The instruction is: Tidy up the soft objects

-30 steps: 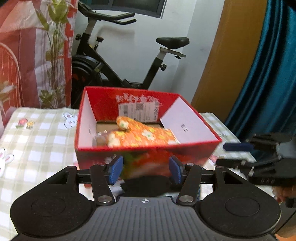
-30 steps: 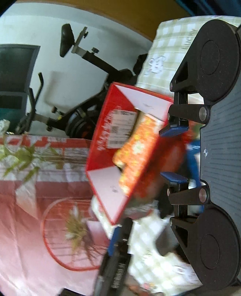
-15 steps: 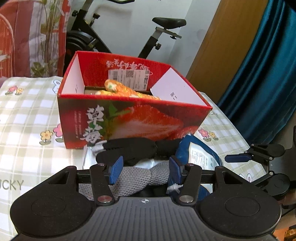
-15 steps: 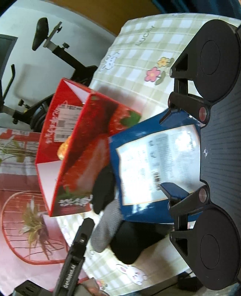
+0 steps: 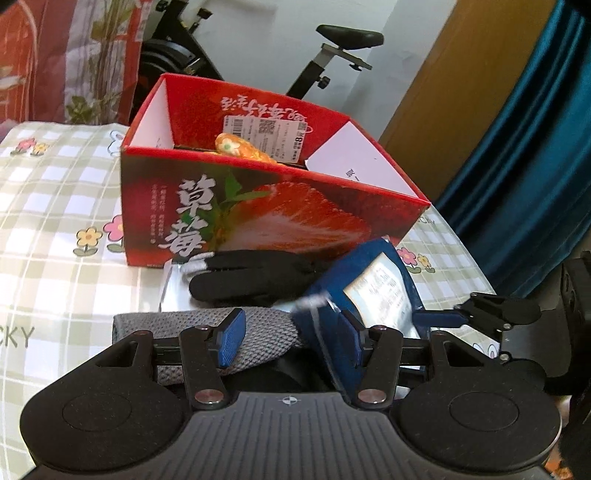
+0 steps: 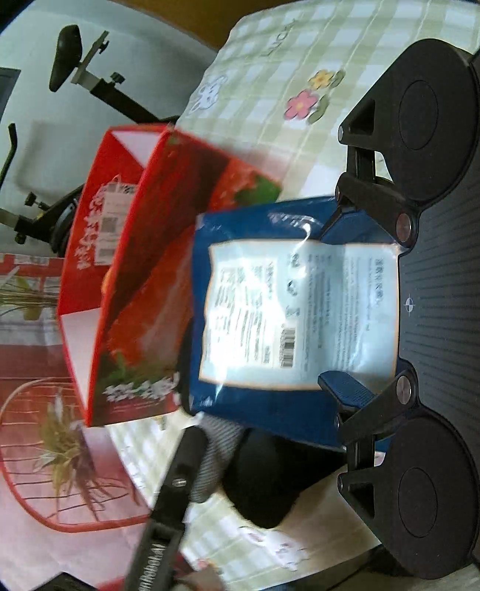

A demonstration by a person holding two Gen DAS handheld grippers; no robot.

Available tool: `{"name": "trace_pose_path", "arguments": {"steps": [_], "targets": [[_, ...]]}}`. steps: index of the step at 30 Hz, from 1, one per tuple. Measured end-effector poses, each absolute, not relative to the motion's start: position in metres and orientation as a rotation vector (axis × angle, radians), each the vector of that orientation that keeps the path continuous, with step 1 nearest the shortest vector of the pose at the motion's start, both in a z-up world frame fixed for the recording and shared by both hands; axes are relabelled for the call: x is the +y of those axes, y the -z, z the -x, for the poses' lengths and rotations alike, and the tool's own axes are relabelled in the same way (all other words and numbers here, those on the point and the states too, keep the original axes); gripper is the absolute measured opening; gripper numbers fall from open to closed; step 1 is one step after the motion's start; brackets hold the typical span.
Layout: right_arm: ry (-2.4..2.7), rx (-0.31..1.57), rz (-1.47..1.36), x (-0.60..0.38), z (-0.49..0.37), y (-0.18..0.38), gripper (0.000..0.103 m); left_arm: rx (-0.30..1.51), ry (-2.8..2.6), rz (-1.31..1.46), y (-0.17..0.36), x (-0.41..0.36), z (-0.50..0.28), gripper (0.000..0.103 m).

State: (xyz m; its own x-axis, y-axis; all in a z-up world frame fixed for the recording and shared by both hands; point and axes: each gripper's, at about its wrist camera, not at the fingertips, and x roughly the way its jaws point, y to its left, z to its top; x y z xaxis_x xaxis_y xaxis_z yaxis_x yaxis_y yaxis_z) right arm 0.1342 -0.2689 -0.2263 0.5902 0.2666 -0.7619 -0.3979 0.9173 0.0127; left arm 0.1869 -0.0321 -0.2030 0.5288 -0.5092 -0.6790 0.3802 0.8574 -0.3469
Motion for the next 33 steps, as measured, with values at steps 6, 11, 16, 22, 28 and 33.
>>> {"name": "trace_pose_path", "arguments": {"steps": [6, 11, 16, 22, 28, 33], "targets": [[-0.396, 0.836, 0.1, -0.24, -0.148, 0.227, 0.075, 0.874, 0.516, 0.197, 0.207, -0.025, -0.188, 0.057], [-0.39, 0.807, 0.092, -0.221, -0.15, 0.231, 0.076, 0.881, 0.523, 0.221, 0.212, -0.022, -0.188, 0.055], [-0.415, 0.783, 0.056, -0.227, -0.147, 0.227, 0.069, 0.89, 0.509, 0.226, 0.219, -0.023, -0.19, 0.05], [-0.374, 0.732, 0.037, -0.252, -0.145, 0.213, 0.069, 0.902, 0.506, 0.211, 0.223, -0.026, -0.194, 0.047], [-0.32, 0.734, -0.018, -0.278, -0.158, 0.222, 0.069, 0.918, 0.504, 0.199, 0.231, -0.033, -0.195, 0.045], [-0.325, 0.759, -0.039, -0.272, -0.16, 0.235, 0.07, 0.923, 0.503, 0.2, 0.237, -0.033, -0.194, 0.045]]}}
